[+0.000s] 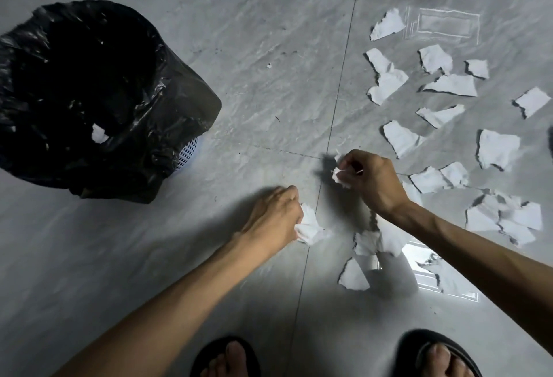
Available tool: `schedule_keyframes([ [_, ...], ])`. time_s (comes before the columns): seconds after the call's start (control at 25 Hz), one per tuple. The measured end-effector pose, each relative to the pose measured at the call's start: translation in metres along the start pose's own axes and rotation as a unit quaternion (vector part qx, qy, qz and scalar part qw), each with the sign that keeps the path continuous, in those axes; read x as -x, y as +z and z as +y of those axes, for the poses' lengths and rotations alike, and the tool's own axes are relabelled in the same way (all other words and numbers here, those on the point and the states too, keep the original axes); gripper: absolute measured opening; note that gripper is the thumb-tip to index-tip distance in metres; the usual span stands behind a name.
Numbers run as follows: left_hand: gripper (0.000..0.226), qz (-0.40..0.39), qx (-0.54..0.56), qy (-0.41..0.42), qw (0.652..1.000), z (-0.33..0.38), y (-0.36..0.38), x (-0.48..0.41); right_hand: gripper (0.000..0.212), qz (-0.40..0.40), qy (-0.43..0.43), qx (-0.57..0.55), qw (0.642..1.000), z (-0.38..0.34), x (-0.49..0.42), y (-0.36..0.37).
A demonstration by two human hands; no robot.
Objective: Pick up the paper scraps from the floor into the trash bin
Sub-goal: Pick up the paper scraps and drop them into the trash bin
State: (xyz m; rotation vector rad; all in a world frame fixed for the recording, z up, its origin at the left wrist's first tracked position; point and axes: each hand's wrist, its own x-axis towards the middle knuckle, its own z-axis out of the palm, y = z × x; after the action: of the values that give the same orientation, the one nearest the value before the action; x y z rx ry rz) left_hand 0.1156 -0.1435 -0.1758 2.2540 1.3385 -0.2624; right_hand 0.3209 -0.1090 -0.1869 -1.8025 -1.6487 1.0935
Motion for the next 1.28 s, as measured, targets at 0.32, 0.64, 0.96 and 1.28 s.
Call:
schedule_keyframes([
  [0.32, 0.011, 0.007, 0.122, -0.118, 0.986, -0.001, -0.004, -0.007, 0.005, 0.016, 0.120, -0.150, 0.981, -0.003, 0.029, -0.008],
  [0.64, 0.007, 0.367, 0.226, -0.134, 0.892, -0.027, -0.134, 0.031, 0.007, -0.058, 0.114, -0.330, 0.935, -0.082, 0.003, 0.019],
  [0.96, 0.014, 0.406, 0.105, -0.343, 0.841, -0.128, -0.195, 0.098, 0.011, -0.083, -0.128, -0.230, 0.961, -0.222, -0.027, 0.037],
  [1.28, 0.028, 0.388, 0.135, -0.382, 0.828, -0.142, -0.179, 0.116, 0.022, -0.128, -0.236, -0.072, 0.961, -0.300, -0.067, 0.065],
])
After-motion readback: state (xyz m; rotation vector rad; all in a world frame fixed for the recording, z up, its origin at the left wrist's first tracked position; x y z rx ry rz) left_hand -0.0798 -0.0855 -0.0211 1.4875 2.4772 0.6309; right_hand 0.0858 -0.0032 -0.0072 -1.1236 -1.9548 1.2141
